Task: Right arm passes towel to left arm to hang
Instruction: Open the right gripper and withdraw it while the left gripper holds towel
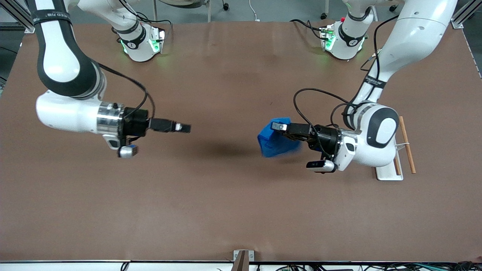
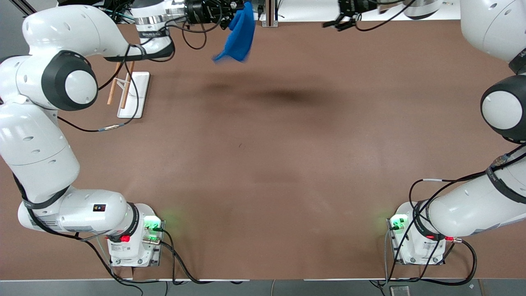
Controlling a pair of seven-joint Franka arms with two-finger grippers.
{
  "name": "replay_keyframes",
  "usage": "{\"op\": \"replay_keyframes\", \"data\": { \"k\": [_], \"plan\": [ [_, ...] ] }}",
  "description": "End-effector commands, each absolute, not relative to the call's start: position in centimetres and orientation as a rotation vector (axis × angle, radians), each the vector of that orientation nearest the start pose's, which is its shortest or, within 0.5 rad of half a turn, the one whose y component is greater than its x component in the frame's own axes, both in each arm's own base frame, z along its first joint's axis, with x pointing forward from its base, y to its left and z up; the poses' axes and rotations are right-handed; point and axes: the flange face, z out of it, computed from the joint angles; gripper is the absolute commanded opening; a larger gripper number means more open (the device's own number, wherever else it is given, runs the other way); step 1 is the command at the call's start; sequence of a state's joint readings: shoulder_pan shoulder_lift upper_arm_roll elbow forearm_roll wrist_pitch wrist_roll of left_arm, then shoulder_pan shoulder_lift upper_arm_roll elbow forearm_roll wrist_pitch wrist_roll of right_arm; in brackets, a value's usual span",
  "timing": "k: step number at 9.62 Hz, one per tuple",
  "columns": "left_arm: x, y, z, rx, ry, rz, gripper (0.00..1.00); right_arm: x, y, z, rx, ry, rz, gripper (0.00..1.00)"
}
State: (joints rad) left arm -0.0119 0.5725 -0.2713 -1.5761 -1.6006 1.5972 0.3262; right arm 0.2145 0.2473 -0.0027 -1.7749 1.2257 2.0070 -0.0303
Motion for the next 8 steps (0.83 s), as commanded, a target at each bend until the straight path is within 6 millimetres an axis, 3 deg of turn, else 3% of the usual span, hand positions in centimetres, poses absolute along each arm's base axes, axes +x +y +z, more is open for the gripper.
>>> {"op": "replay_keyframes", "data": {
  "k": [1, 4, 5, 8],
  "plan": [
    [64.2, -23.5, 40.5, 1.657, 0.139, -0.417, 0.0, 62.1, 13.1, 44.5, -2.182, 0.362, 0.067, 1.0],
    [64.0, -20.8, 42.5, 2.038, 0.264, -0.411, 0.0, 62.2, 6.0, 43.0, -2.481, 0.31, 0.019, 1.0],
    [63.9, -20.0, 44.0, 2.176, 0.324, -0.377, 0.0, 62.1, 4.2, 42.7, -2.576, 0.288, 0.013, 1.0],
    [64.1, -17.0, 47.3, 2.642, 0.381, -0.216, 0.0, 61.4, -1.8, 45.1, -2.805, 0.249, -0.065, 1.0]
  ]
}}
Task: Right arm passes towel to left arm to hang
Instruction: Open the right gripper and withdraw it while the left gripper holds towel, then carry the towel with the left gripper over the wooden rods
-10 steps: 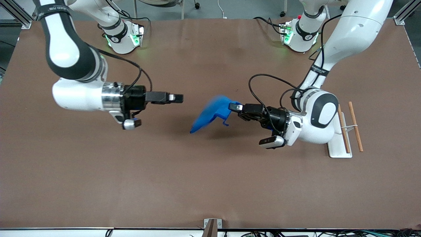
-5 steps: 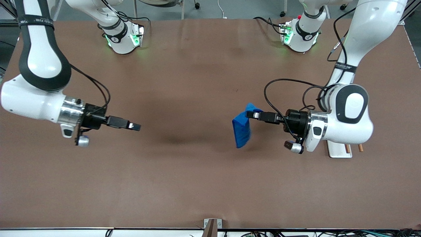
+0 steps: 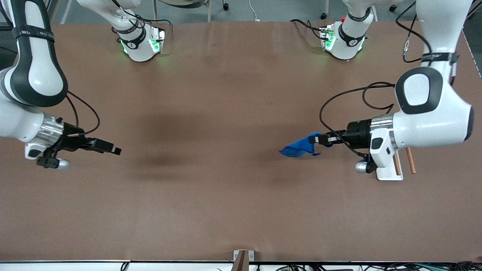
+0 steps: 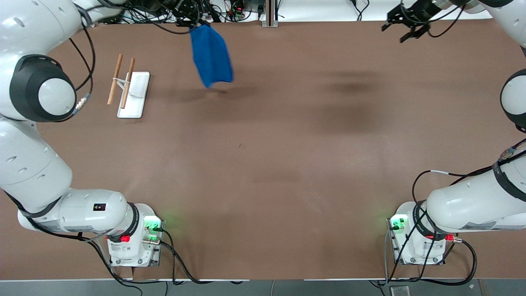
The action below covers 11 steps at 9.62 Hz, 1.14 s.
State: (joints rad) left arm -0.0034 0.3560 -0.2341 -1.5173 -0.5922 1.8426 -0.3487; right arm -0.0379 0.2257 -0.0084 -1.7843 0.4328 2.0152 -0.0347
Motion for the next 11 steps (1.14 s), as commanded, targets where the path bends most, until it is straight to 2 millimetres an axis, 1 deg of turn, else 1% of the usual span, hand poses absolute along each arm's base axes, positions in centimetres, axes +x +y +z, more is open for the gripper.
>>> {"op": "replay_keyframes", "data": {
  "k": [1, 2, 3, 4, 5, 6, 7, 8, 9, 10, 11],
  "plan": [
    [64.0, -15.7, 47.5, 2.796, 0.338, -0.15, 0.0, 61.2, -2.6, 46.9, -2.874, 0.215, -0.096, 1.0],
    [64.2, -13.7, 47.8, 2.868, 0.323, -0.114, 0.0, 61.1, -3.0, 49.5, -2.954, 0.156, -0.104, 1.0],
    [63.9, -13.0, 48.3, 2.927, 0.31, -0.108, 0.0, 61.3, -3.4, 52.6, -3.014, 0.114, -0.105, 1.0],
    [63.7, -12.2, 48.3, 3.016, 0.285, -0.129, 0.0, 61.1, -4.4, 55.2, -3.071, 0.098, -0.084, 1.0],
    [63.4, -11.0, 48.1, 3.08, 0.306, -0.158, 0.0, 60.4, -5.0, 57.0, -3.082, 0.103, -0.034, 1.0],
    [63.4, -8.6, 48.0, 3.083, 0.36, -0.194, 0.0, 59.4, -6.0, 60.0, -3.083, 0.128, -0.049, 1.0],
    [63.3, -5.6, 47.7, 3.081, 0.421, -0.25, 0.0, 57.6, -6.6, 62.7, -3.084, 0.149, -0.059, 1.0],
    [63.1, -3.6, 47.4, 3.076, 0.47, -0.296, 0.0, 55.4, -6.9, 64.9, -3.094, 0.158, -0.056, 1.0],
    [62.9, -1.4, 46.8, 3.065, 0.522, -0.342, 0.0, 53.7, -6.9, 65.5, -3.102, 0.165, -0.01, 1.0],
    [62.8, 0.4, 46.1, 3.052, 0.565, -0.373, 0.0, 52.3, -7.1, 66.5, -3.11, 0.168, -0.025, 1.0],
    [62.8, 1.9, 45.2, 3.041, 0.604, -0.4, 0.0, 50.9, -8.2, 67.2, -3.117, 0.2, 0.016, 1.0]
  ]
}}
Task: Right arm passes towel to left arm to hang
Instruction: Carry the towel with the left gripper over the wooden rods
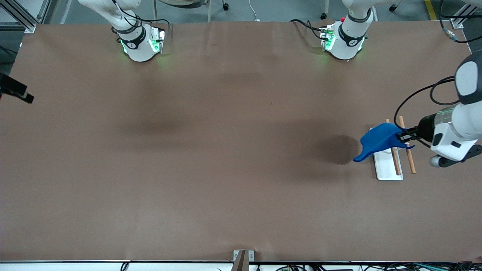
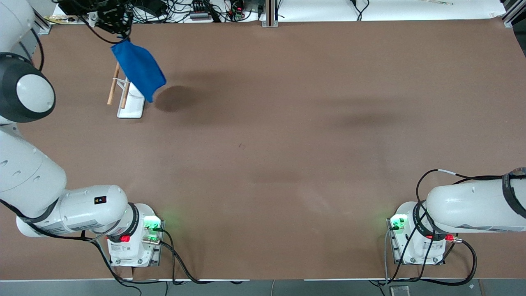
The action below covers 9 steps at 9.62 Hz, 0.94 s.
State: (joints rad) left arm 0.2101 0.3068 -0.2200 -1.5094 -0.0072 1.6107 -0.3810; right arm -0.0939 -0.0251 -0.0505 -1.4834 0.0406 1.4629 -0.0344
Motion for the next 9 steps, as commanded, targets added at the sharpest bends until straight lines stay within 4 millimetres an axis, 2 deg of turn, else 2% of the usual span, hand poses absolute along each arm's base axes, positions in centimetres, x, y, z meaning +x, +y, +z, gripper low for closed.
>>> {"op": "replay_keyframes", "data": {
  "k": [1, 2, 3, 5, 7, 8, 9],
  "plan": [
    [62.9, 3.6, 44.5, -3.057, -0.618, 0.412, 0.0, 50.5, -7.5, 67.6, -3.136, 0.182, 0.029, 1.0],
    [62.9, 5.8, 44.0, -3.004, -0.607, 0.401, 0.0, 50.6, -7.5, 67.6, -3.139, 0.18, 0.025, 1.0],
    [63.0, 6.6, 43.9, -3.009, -0.58, 0.402, 0.0, 50.7, -7.9, 67.7, -3.138, 0.192, 0.02, 1.0],
    [63.0, 7.9, 43.2, -3.008, -0.596, 0.417, 0.0, 51.7, -7.0, 66.8, -3.143, 0.159, 0.04, 1.0],
    [63.0, 9.2, 42.5, -3.004, -0.51, 0.427, 0.0, 52.2, -6.9, 66.1, -3.142, 0.173, 0.057, 1.0],
    [62.7, 11.5, 42.4, -3.017, -0.512, 0.432, 0.0, 53.1, -6.8, 65.1, -3.146, 0.159, 0.057, 1.0],
    [62.5, 12.5, 42.2, -3.017, -0.514, 0.44, 0.0, 53.5, -6.9, 64.9, -3.16, 0.153, 0.035, 1.0]
  ]
}}
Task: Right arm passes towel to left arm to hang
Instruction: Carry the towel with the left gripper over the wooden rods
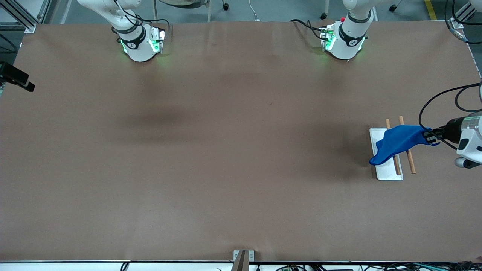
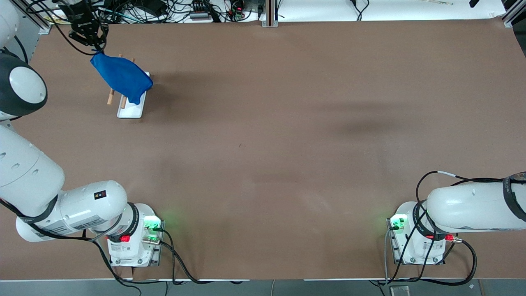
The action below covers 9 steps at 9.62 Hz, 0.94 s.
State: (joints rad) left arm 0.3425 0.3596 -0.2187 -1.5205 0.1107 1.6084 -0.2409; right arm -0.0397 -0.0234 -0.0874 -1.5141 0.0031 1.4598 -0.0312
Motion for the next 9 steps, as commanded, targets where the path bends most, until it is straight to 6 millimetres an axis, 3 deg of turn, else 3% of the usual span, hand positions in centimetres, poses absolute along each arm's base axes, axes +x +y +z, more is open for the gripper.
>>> {"op": "replay_keyframes", "data": {
  "k": [1, 3, 5, 9],
  "plan": [
    [62.4, 13.4, 42.2, -3.023, -0.5, 0.44, 0.0, 54.1, -6.5, 64.3, -3.185, 0.134, 0.032, 1.0],
    [62.0, 15.6, 42.2, -3.05, -0.439, 0.441, 0.0, 54.7, -5.8, 63.8, -3.194, 0.112, 0.022, 1.0],
    [62.3, 17.6, 40.8, -3.074, -0.408, 0.464, 0.0, 55.2, -5.8, 63.7, -3.18, 0.122, 0.018, 1.0],
    [63.3, 19.5, 38.6, -3.106, -0.342, 0.477, 0.03, 55.4, -5.2, 63.7, -3.17, 0.114, 0.017, 1.0]
  ]
}}
